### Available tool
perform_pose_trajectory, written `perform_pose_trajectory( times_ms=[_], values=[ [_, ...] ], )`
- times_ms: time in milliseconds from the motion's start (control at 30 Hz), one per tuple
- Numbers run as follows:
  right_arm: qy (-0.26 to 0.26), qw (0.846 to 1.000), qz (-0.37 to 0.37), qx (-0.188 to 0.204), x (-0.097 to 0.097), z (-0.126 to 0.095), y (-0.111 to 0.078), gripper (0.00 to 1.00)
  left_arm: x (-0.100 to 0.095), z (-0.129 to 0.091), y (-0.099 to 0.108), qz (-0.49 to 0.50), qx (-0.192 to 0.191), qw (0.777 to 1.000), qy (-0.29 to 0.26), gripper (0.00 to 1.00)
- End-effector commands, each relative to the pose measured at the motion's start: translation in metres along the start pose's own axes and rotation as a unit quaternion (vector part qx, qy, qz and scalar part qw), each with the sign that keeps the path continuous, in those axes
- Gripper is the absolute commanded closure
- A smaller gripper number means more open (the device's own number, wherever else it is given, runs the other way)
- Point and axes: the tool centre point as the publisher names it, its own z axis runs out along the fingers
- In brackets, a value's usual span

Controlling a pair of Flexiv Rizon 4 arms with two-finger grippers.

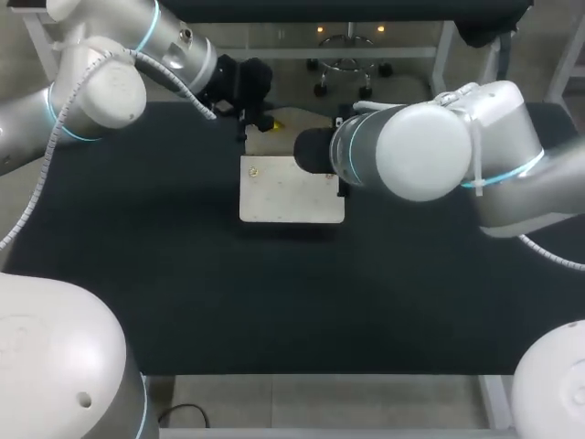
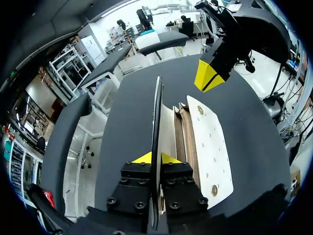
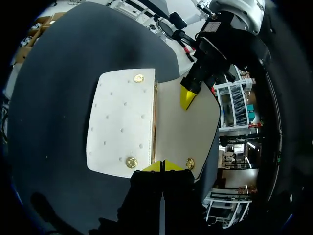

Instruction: Pick up the bag, open it, inspect its contents, close it, and place it on the opposite side

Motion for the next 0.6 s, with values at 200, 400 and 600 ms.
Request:
perform_pose_trajectory(
  times_ms=[200,400,600],
  values=[
    [-0.001,1.000,-0.007,0.017,-0.004,0.018,0.012,1.00,0.005,-0.009,-0.007,0.002,0.000,1.000,-0.001,1.00],
    [0.004,0.999,-0.015,0.030,-0.004,0.027,0.010,1.00,0.007,-0.010,-0.008,0.004,-0.002,1.000,-0.004,1.00],
    [0.016,0.999,-0.010,0.043,-0.003,0.036,0.007,1.00,0.008,-0.013,-0.010,0.003,-0.001,1.000,-0.010,1.00]
  ],
)
